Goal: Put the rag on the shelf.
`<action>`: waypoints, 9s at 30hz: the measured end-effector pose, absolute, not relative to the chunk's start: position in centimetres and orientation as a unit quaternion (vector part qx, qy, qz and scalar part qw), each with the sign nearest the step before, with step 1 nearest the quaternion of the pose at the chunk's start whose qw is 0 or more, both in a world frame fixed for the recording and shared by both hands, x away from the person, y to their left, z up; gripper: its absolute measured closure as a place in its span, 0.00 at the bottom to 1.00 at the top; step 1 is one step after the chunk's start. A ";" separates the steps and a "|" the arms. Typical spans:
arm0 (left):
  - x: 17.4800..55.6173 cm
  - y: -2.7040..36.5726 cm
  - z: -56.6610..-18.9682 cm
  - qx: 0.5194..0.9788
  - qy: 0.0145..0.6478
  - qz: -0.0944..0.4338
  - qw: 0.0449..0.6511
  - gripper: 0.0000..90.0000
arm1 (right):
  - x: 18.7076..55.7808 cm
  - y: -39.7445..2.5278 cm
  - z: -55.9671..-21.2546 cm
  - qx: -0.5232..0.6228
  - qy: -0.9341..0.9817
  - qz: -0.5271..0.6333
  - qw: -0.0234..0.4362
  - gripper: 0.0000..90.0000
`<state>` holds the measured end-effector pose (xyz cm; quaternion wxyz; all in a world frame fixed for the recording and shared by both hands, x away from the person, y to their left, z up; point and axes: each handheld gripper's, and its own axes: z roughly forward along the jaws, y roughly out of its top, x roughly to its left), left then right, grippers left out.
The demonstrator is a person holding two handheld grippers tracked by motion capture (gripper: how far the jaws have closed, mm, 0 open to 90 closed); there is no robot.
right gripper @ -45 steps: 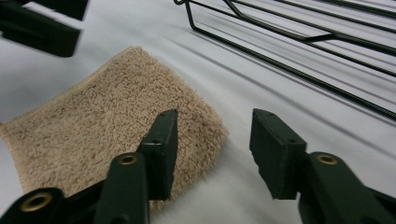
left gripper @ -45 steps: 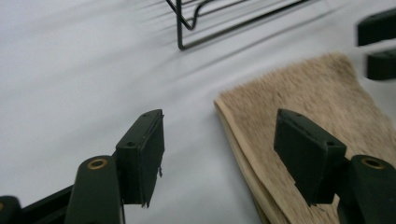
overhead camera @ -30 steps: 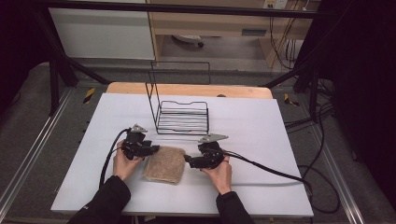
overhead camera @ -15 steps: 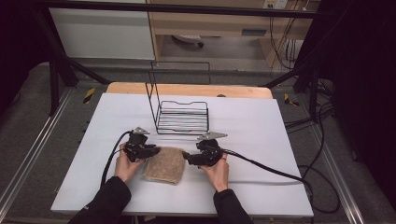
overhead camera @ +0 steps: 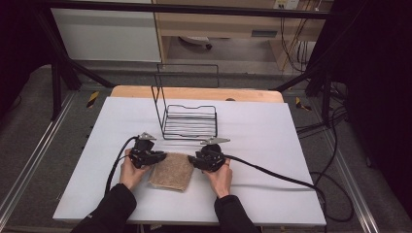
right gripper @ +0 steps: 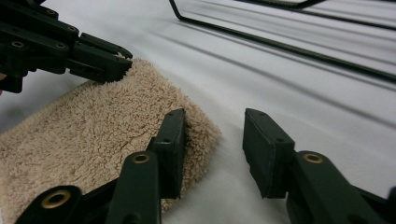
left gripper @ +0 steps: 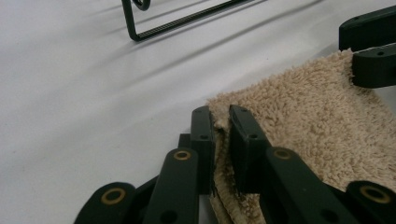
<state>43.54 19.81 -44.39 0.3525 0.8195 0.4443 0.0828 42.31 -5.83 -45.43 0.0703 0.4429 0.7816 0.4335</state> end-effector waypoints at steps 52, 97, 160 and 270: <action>40.3 21.6 -40.2 0.790 0.418 0.107 0.437 0.93 | 39.9 -6.0 -41.7 0.411 0.768 0.489 0.050 0.94; 36.8 20.4 -34.6 0.750 0.383 0.155 0.516 0.93 | 37.3 -8.7 -35.1 0.332 0.760 0.546 0.115 0.94; 39.2 17.5 -25.3 0.671 0.345 0.217 0.619 0.93 | 38.0 -11.2 -24.1 0.302 0.697 0.602 0.246 0.94; 48.6 17.5 -21.2 0.639 0.368 0.277 0.615 0.93 | 49.5 -9.2 -19.4 0.315 0.686 0.594 0.277 0.94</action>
